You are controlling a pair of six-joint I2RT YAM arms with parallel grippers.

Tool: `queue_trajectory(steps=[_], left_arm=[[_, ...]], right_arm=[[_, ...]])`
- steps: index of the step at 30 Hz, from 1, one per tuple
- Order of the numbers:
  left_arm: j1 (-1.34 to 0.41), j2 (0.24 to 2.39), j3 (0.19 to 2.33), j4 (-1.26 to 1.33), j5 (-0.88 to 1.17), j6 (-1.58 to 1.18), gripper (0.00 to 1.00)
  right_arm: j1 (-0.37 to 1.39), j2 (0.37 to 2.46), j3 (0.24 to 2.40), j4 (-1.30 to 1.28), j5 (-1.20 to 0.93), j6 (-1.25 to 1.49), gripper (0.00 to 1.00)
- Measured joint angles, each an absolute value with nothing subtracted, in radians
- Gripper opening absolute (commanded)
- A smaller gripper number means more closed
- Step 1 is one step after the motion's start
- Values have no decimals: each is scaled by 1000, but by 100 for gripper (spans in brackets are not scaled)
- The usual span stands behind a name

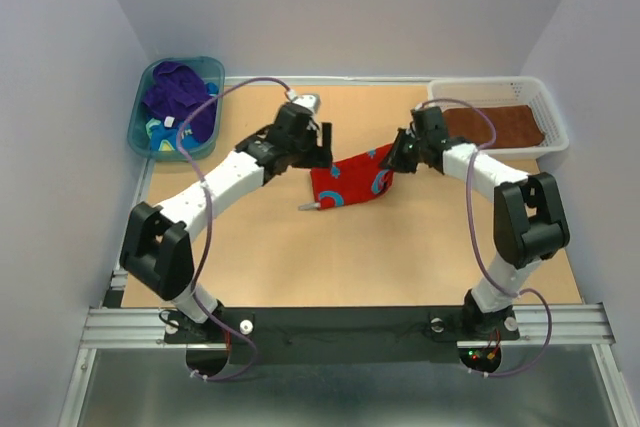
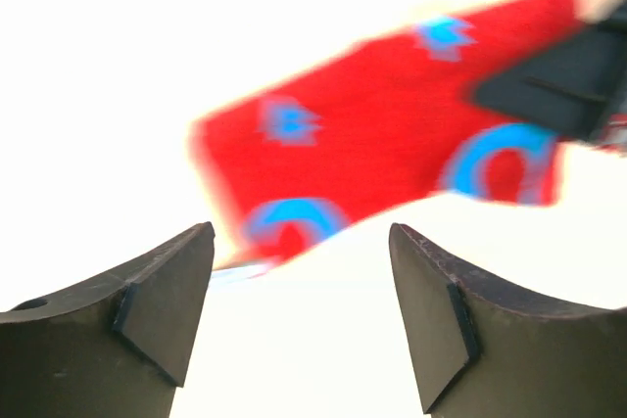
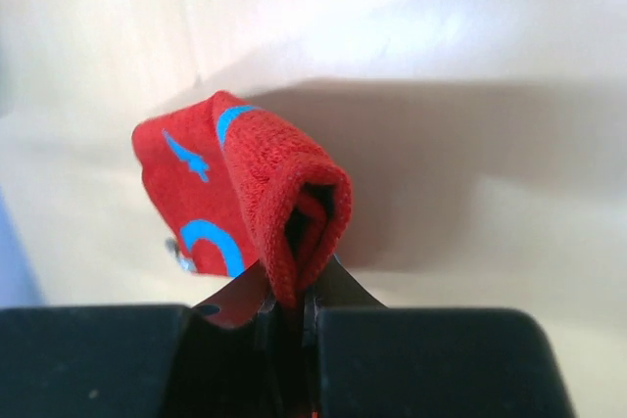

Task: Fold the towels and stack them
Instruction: Neatly place the folded towel into the bin

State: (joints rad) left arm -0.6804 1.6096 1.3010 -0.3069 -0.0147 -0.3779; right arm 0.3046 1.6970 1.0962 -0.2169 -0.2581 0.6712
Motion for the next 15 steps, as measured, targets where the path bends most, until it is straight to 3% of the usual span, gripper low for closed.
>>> queue_trajectory(steps=[7,15], left_arm=[[-379,1491,1144,-216,31,-246,83],[-311,1564,1066,-207,64,-181,83]], right_arm=[[167,1832,1475,-541,-239,287,1],[57,1976,1863,-803,-175,0,0]])
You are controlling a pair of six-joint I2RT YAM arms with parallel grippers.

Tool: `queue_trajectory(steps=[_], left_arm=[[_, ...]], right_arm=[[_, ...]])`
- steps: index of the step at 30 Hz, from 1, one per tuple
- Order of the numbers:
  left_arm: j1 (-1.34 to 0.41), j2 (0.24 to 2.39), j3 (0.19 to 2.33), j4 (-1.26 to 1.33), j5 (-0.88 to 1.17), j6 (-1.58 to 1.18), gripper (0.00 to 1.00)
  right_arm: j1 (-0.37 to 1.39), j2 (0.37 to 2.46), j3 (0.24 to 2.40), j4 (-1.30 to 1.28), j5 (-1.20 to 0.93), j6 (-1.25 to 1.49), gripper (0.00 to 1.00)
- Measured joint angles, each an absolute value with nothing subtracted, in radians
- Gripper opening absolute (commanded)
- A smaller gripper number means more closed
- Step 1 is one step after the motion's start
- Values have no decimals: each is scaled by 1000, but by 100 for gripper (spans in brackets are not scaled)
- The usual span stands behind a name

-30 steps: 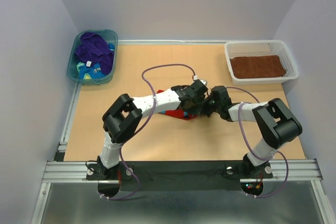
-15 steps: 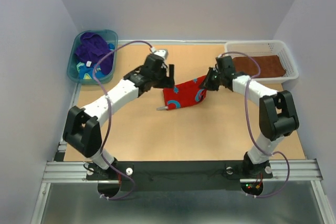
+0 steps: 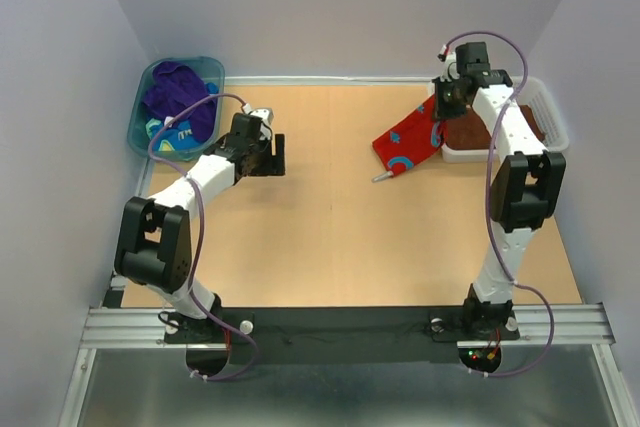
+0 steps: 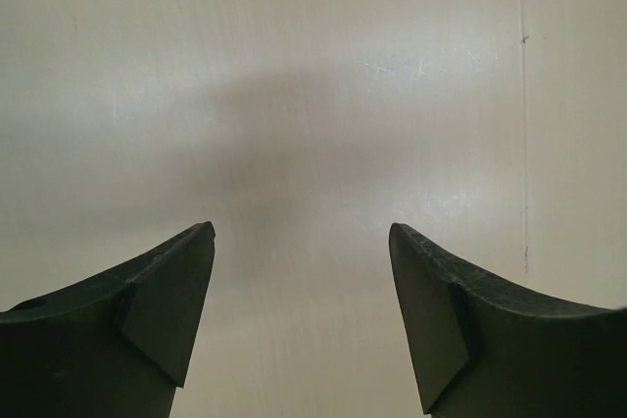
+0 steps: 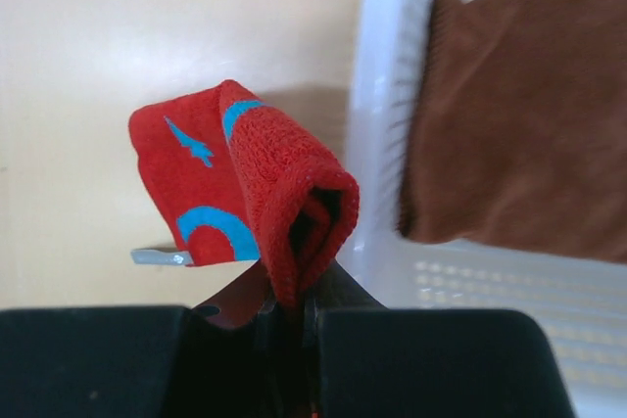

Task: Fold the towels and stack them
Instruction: Neatly place the folded towel into the bin

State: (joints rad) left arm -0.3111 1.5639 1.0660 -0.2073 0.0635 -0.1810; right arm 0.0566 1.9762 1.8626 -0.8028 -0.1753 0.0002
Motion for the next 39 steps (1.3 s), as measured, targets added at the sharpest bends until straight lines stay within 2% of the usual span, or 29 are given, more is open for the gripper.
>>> queue_trajectory(steps=[5,11,22,36,39], left_arm=[[-311,1585,1066,-196,101,-147,80],[-310,1598,1066,-151,141,-121,82],[-310,1671,1066,-123,43,-117,84],[-315,1673,1066,-118,-14,-110,84],[-319,1676,1066,-118,-18,-108,84]], right_arm=[[5,2100,2060,-891,-94,-130,1],[-33,2220,2230,-924,98,-249,0],[-67,2270,2226,-874,428,-390,1],[-85,2288,2172,-720,569,-498,1],[-84,2300,2172,-696,579,-505,11]])
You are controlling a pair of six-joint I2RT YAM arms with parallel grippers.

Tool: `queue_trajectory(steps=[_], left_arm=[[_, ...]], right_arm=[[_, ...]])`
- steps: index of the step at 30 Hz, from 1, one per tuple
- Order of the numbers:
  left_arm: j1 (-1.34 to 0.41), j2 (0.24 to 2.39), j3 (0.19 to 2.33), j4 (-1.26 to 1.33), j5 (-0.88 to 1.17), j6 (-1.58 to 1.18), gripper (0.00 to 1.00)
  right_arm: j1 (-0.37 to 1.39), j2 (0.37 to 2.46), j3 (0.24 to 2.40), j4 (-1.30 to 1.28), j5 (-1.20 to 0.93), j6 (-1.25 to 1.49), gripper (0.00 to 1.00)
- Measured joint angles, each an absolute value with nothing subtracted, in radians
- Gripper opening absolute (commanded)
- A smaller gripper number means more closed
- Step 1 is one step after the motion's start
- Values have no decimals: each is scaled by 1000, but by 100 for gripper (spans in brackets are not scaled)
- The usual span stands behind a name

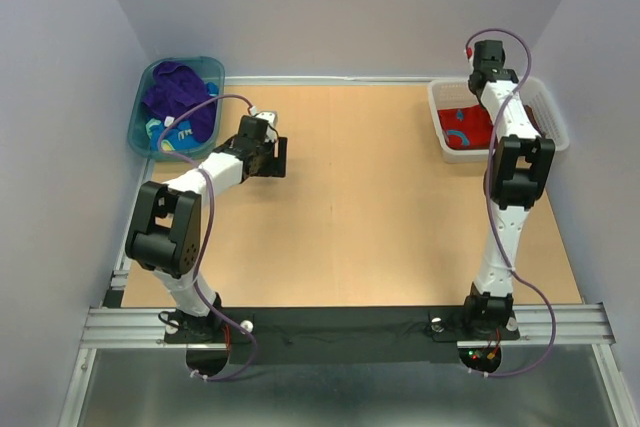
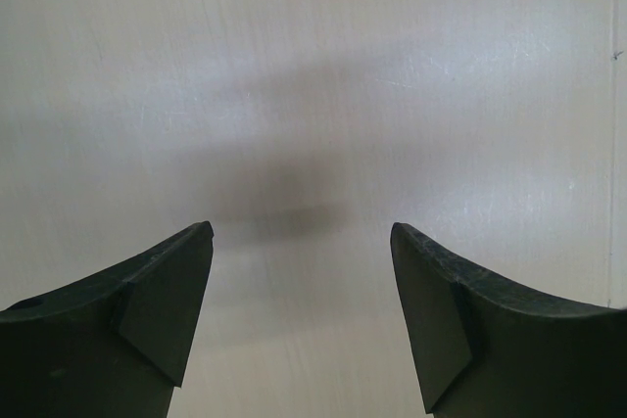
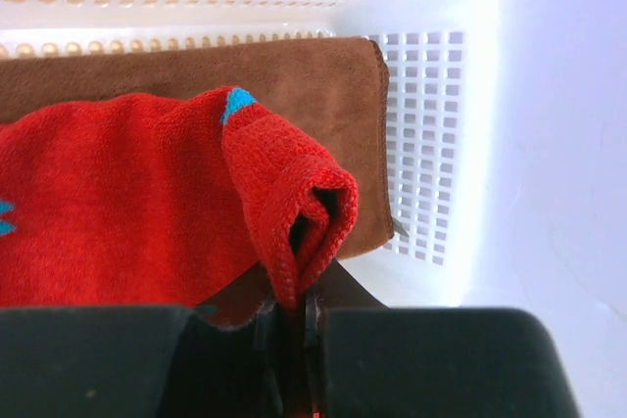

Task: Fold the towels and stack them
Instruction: Neatly place the folded towel into the bin, then grab crumpled towel

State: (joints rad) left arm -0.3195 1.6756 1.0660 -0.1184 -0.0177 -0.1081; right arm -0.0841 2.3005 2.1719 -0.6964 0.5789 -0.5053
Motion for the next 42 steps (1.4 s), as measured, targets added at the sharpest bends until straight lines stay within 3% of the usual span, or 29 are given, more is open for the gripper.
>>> queue_trajectory(steps=[1,3,4,5,7,8,14,21,29,42], left_arm=[[-320,1676,1066,-118,-19,-108,84],[-325,1679,1066,-118,-26,-106,84],[-327,1681,1066,-118,-28,-105,84],[-330,1684,1066,-118,-31,-105,84],[-334,1688,1066,-120,-36,-104,84],[-337,1689,1066,-121,-38,-104,84],[-348,1689,1066,-121,-52,-101,84],[-361,1686,1066,-123,-82,-97,84],[-367,1529,1039,-112,-135,-96,84],[-374,1003,849,-12,-397,-137,86]], right_arm=[[-84,2304,2171,-688,583,-506,15],[-84,2309,2162,-671,593,-511,35],[-85,2312,2160,-665,600,-513,52],[-85,2317,2160,-657,611,-510,58],[-84,2324,2159,-640,631,-516,64],[-84,2328,2159,-629,646,-517,73],[-96,2365,2159,-574,826,-453,87],[-134,2295,2103,-559,906,-317,99],[-137,1870,1817,-552,721,-113,100],[-136,1210,1403,-529,451,133,100]])
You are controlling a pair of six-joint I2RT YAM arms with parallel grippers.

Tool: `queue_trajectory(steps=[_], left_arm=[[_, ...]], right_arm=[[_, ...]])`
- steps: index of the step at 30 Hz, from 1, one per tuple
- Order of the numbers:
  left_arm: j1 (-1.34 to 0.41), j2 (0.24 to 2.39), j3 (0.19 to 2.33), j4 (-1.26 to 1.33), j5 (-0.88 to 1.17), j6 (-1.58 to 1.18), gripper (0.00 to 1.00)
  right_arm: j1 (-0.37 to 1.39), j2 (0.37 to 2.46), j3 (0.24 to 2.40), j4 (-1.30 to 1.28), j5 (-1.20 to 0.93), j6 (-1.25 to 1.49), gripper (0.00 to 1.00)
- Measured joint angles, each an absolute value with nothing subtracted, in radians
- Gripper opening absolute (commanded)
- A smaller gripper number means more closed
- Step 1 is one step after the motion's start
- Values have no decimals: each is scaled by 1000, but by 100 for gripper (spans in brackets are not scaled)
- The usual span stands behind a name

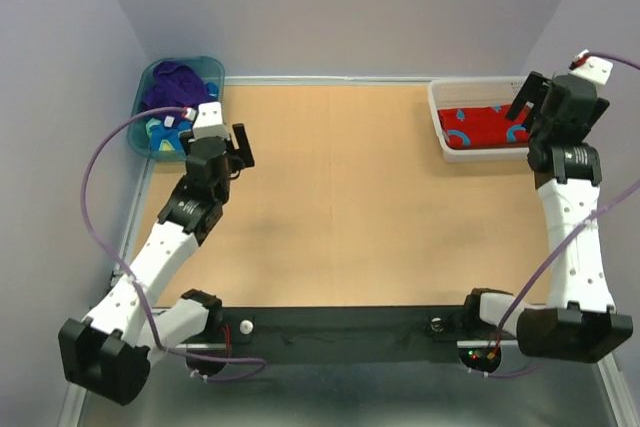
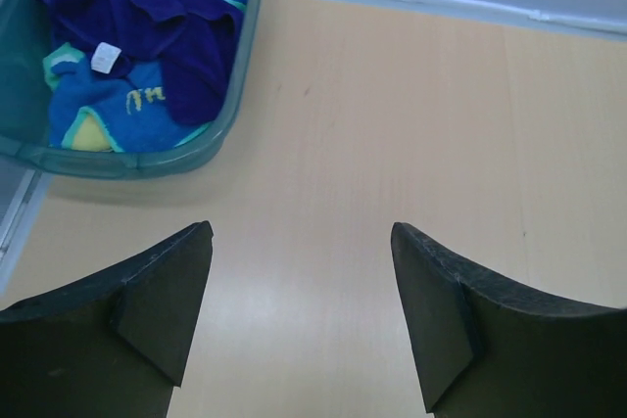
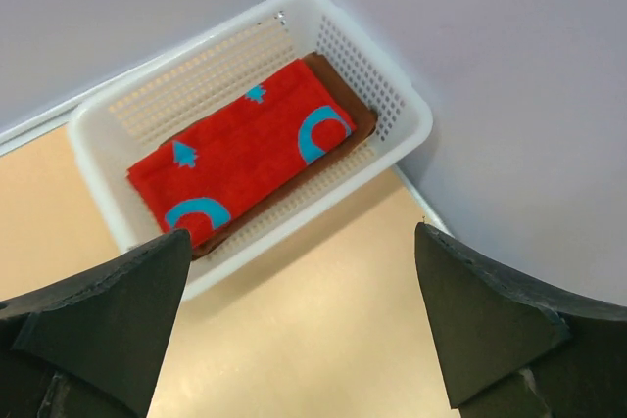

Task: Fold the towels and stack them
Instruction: Grab crumpled towel

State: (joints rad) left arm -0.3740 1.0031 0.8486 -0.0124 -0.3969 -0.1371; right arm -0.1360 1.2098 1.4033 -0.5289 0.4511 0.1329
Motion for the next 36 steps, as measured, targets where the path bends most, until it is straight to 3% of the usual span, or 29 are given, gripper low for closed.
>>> queue_trajectory(steps=[1,2,10,17,22,29,36], left_arm=[[-374,967,830,-8,-409,-141,86],[-374,928,812,-7,-420,-148,99],[-378,553,631,-14,-498,-222,99],[-378,389,604,-35,-498,-241,99],[-378,517,655,-73,-497,-246,99],[-332,883,828,-80,-479,-271,98],[-109,1335,1105,-85,-397,-296,93]], right_arm=[[-136,1164,1373,-530,435,141,100],[-136,1124,1350,-532,424,151,100],[-136,758,1106,-479,291,263,100],[-74,655,911,-408,131,268,100],[-17,564,783,-392,53,264,100],[101,409,668,-325,52,246,100],[176,325,578,-295,65,232,100]])
